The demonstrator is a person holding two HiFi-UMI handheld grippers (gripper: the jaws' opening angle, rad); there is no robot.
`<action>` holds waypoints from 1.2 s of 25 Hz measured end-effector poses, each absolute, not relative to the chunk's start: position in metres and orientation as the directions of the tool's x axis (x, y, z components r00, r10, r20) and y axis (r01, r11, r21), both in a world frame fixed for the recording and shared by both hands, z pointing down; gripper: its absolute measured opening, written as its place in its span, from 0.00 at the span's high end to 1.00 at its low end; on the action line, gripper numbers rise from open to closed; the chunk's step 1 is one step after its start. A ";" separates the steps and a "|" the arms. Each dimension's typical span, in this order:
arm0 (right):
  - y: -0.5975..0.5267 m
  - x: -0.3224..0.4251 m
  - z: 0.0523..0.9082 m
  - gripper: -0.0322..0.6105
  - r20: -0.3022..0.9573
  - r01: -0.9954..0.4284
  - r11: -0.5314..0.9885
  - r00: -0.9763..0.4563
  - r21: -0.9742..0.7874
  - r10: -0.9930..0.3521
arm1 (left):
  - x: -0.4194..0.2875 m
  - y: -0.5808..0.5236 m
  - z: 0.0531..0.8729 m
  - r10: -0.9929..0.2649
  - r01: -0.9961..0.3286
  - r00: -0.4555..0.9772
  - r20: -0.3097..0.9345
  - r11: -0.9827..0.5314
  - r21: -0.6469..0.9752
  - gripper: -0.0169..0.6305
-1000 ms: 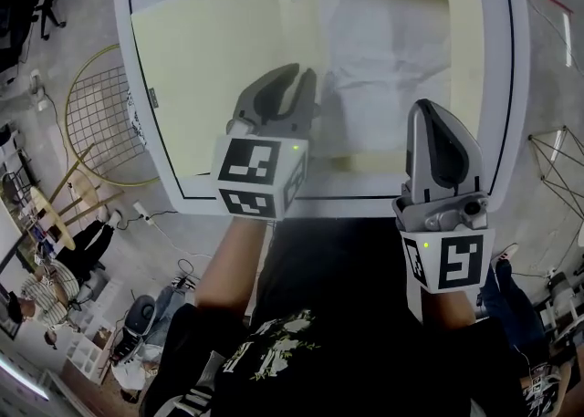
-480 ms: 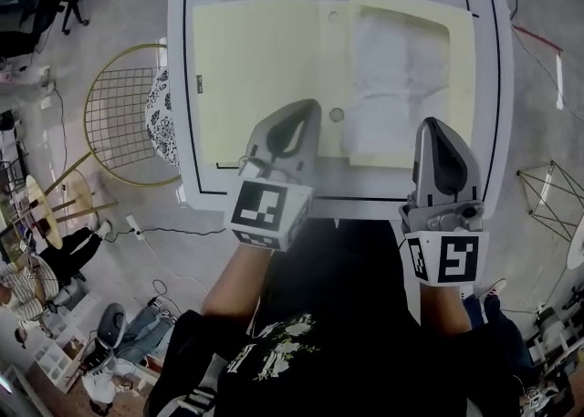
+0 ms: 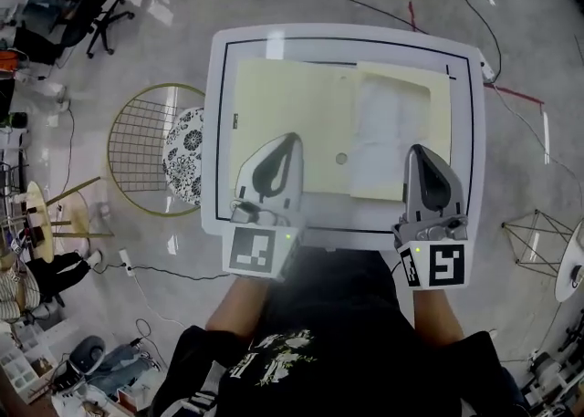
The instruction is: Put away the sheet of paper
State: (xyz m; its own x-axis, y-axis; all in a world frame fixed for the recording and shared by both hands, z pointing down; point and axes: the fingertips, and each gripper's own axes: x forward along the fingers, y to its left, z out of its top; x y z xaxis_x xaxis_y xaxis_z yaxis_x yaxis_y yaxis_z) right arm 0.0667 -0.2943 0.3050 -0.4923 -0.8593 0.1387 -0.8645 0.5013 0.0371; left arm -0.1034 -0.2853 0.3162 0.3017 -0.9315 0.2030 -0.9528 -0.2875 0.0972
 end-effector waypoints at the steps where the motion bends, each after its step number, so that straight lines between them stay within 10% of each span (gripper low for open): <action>1: -0.295 0.066 0.301 0.95 0.132 -0.864 0.502 -0.494 0.034 -0.860 | -0.106 -0.284 0.310 -0.937 -0.956 0.292 0.191 -0.278 0.093 0.97; 30: -0.308 0.047 0.243 0.95 0.023 -0.843 0.533 -0.533 0.070 -0.846 | -0.115 -0.286 0.226 -0.966 -0.966 0.258 0.000 -0.258 0.000 0.97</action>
State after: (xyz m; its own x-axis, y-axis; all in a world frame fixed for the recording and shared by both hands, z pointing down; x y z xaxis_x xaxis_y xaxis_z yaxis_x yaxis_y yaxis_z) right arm 0.0466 -0.3077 0.2434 -0.5333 -0.8456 0.0227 -0.8429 0.5334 0.0703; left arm -0.1148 -0.2857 0.2258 0.2579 -0.9662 -0.0004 -0.9662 -0.2579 0.0005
